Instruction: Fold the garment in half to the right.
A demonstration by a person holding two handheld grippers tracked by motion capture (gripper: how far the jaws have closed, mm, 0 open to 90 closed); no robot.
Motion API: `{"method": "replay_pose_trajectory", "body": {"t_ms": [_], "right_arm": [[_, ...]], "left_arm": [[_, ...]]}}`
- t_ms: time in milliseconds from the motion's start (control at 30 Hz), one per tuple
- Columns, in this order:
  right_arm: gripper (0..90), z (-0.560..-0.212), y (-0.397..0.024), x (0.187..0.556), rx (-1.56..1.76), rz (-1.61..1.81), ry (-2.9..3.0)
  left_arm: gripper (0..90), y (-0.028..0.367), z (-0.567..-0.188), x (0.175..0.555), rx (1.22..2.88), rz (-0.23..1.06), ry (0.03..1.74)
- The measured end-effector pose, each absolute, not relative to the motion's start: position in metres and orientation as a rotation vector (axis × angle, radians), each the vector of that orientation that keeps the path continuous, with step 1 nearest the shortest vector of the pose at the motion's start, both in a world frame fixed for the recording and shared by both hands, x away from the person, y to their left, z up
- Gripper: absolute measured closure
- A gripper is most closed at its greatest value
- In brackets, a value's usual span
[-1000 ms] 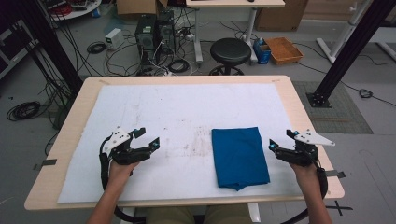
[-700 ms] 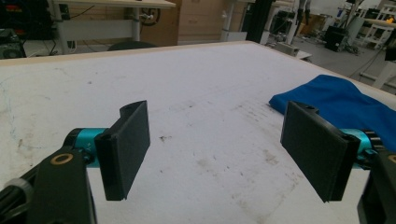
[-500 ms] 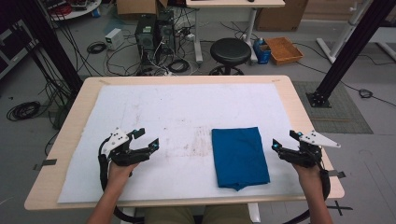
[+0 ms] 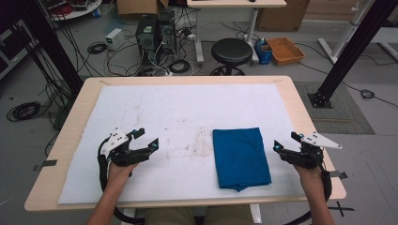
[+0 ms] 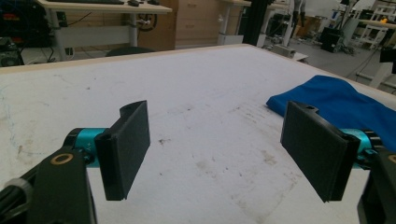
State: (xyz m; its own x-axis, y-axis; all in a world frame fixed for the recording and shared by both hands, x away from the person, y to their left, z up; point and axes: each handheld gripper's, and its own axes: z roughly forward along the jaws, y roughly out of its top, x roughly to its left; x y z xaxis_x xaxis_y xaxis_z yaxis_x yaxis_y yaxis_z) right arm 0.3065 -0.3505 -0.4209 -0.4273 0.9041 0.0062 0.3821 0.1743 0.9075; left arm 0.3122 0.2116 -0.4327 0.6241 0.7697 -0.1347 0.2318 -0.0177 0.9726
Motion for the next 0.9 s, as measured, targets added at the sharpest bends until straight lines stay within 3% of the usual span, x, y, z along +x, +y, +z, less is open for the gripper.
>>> {"method": "replay_pose_trajectory", "body": {"t_ms": [900], "right_arm": [[20.8,-0.4239,-0.3512,0.3078,1.222,1.222,1.888]], "left_arm": [[24.1,0.2102,-0.4366,0.3137,1.601,0.520,0.870]]}}
